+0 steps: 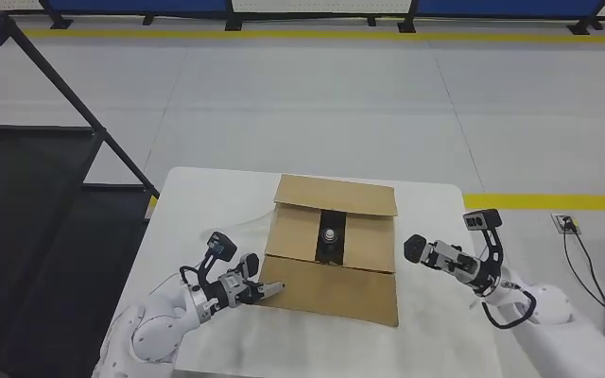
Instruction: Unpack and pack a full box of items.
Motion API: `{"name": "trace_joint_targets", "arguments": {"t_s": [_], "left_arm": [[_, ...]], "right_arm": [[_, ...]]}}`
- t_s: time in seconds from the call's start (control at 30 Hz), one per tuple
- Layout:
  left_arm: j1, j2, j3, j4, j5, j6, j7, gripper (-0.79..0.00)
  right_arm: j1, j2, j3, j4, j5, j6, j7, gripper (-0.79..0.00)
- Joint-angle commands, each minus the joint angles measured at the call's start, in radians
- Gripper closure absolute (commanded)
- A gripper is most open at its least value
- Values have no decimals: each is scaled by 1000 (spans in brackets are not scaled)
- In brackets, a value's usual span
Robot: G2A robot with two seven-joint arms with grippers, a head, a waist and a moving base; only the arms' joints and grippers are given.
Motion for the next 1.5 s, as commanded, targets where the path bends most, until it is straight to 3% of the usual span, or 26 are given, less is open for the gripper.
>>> {"name": "trace_joint_targets", "arguments": {"t_s": [0.0, 0.23, 0.43, 0.7, 0.93, 1.2, 1.47], "left_arm": [[0, 0, 0, 0, 0, 0, 0, -785], [19, 8, 11, 10, 61, 21, 32, -785], [19, 13, 16, 26, 52, 36, 56, -785], [19, 21, 27, 29, 37, 38, 65, -785], [14, 27, 37, 31, 29, 35, 74, -785], [19, 35, 40, 38, 25, 33, 84, -785], [28, 43, 42, 40, 19, 37, 98, -785]], "right_arm": [[10, -8, -12, -15, 15, 87, -43, -785], [126, -50, -83, 47, 67, 369, -116, -785], [216, -88, -146, 122, 31, 475, -163, -785], [303, -143, -188, 185, 51, 440, -226, -785], [402, -196, -232, 222, -55, 404, -467, -785], [551, -291, -364, 335, -270, 439, -750, -785], [672, -402, -486, 538, -390, 504, -832, -785]]}}
